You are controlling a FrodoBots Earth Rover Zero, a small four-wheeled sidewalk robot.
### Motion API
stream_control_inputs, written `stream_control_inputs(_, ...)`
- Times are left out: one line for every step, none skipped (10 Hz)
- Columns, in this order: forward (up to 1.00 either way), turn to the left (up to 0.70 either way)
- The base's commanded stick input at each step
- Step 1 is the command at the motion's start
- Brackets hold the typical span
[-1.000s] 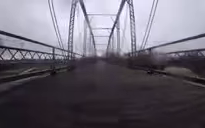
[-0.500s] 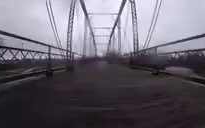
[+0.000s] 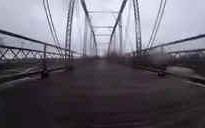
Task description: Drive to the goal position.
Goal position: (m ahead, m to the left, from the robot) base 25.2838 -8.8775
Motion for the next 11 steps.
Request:
stream_control_inputs(1.00,0.02)
stream_control_inputs(1.00,0.02)
stream_control_inputs(1.00,0.01)
stream_control_inputs(1.00,-0.03)
stream_control_inputs(1.00,-0.08)
stream_control_inputs(1.00,-0.11)
stream_control_inputs(1.00,-0.14)
stream_control_inputs(1.00,-0.21)
stream_control_inputs(1.00,-0.21)
stream_control_inputs(1.00,-0.24)
stream_control_inputs(1.00,-0.23)
